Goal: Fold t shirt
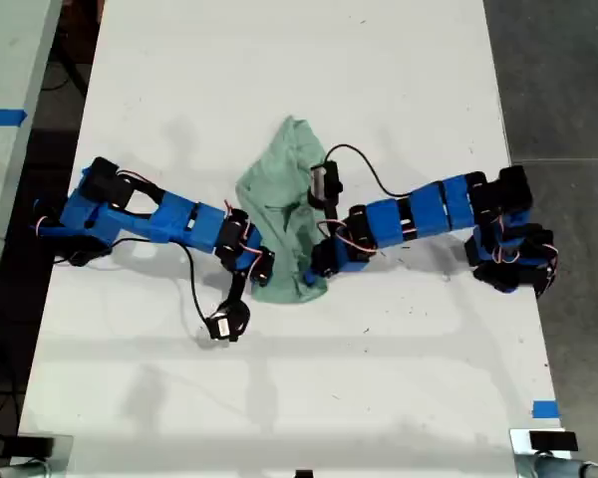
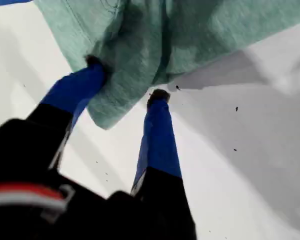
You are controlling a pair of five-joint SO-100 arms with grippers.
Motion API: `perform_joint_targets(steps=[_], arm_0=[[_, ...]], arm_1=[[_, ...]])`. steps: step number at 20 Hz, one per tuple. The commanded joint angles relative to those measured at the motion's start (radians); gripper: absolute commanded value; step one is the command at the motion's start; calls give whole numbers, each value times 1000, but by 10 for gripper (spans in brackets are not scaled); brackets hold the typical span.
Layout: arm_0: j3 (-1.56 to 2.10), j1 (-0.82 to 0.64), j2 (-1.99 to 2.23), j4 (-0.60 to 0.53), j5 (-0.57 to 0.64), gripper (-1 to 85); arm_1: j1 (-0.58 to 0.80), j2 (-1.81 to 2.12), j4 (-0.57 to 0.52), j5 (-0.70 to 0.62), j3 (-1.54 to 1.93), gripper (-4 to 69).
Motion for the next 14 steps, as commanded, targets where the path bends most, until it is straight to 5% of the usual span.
perform_joint_targets(steps=[1,9,14], arm_0=[[-78,23,-23,35,-6,-2],[-245,80,258,227,-21,-2],[-176,-195,540,339,48,-2]], arm_1=[[-23,-20,0,14,-80,6],[-20,129,141,-97,-353,6],[227,270,115,-202,-314,6]])
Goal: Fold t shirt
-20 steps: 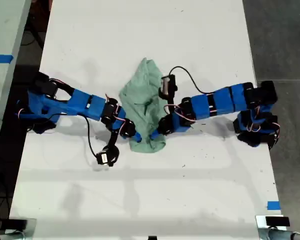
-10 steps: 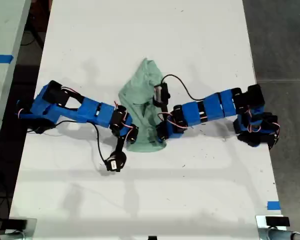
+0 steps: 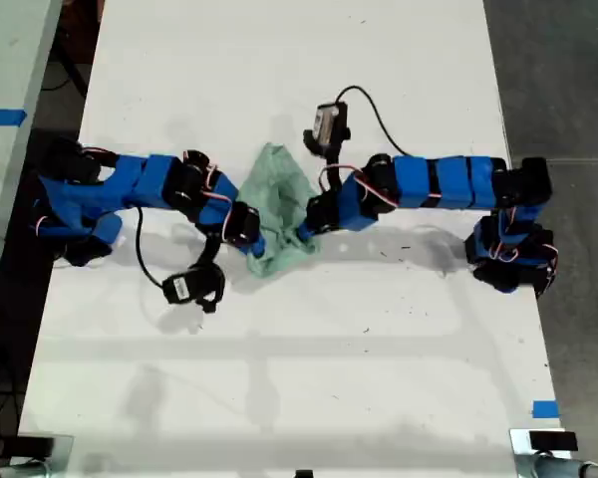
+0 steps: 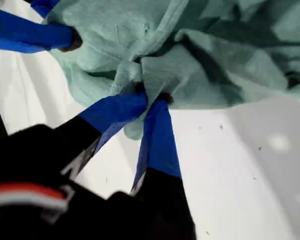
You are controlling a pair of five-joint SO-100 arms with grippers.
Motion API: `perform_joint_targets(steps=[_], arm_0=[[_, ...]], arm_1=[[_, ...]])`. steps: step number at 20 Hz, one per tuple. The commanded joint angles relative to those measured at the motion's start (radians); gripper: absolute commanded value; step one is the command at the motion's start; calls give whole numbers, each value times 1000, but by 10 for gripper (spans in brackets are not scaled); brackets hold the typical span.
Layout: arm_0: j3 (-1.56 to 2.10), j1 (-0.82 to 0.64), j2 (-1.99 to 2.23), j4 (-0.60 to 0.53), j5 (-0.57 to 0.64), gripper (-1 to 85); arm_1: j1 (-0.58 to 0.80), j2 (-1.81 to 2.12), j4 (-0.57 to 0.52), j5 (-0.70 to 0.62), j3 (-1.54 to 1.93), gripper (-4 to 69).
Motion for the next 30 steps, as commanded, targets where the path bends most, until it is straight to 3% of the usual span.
perform_joint_targets(steps=[1,3,4,5,6,8,9,10,11,12,13,15,17,20,22,25,27,29,30], arm_0=[[-8,-189,141,31,61,-2],[-5,-307,140,34,106,-2],[3,-356,130,35,112,57],[3,-399,123,37,115,167],[0,-443,124,41,123,225],[2,-532,183,52,144,258],[2,-571,229,55,160,242],[0,-604,281,55,181,155],[-5,-630,341,55,199,8],[0,-650,410,55,213,-1],[15,-666,497,57,219,-2],[98,-672,721,46,213,-2],[339,-565,985,-43,179,-2],[1043,-225,1359,-426,72,-2],[1443,-163,1489,-663,46,-2],[1809,-181,1595,-844,107,-2],[2054,-195,1833,-841,135,-2],[2114,-170,2109,-669,86,-2],[2115,-198,2071,-686,95,-2]], arm_1=[[147,83,-38,-69,-49,6],[241,57,-84,-104,-52,5],[279,38,-100,-120,-66,22],[316,23,-104,-140,-84,144],[357,25,-86,-150,-97,274],[454,87,5,-169,-109,299],[505,140,60,-179,-106,299],[548,204,106,-195,-91,296],[586,278,150,-206,-66,288],[615,356,192,-221,-35,123],[638,431,249,-204,-2,12],[614,626,268,-202,144,12],[500,874,225,-130,408,12],[265,1361,-20,-3,1020,12],[175,1623,-117,35,1353,12],[89,1905,-129,67,1733,12],[81,1990,-66,110,1917,11],[81,1994,-84,133,1977,11],[92,1994,-77,146,1974,10]])
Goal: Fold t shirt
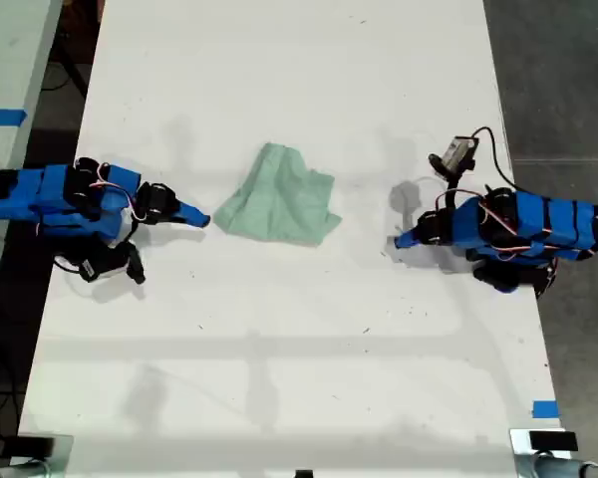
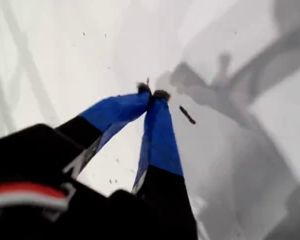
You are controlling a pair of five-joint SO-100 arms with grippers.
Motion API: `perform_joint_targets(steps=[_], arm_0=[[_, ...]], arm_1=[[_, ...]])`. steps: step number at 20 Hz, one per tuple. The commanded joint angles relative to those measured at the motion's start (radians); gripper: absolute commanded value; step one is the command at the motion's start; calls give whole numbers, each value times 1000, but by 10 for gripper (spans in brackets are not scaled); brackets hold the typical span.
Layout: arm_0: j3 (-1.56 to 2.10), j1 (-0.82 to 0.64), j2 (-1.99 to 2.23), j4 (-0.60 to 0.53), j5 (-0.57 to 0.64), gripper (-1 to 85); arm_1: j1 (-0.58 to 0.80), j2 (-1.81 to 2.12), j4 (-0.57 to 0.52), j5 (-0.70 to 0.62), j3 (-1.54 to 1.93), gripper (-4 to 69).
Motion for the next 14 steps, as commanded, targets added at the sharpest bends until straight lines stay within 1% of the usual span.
perform_joint_targets(steps=[1,9,14], arm_0=[[37,-25,120,23,-26,-2],[32,-25,117,40,-28,-2],[32,-28,117,40,-29,-2]], arm_1=[[23,23,14,43,48,9],[40,23,61,144,55,9],[46,23,64,149,57,9]])
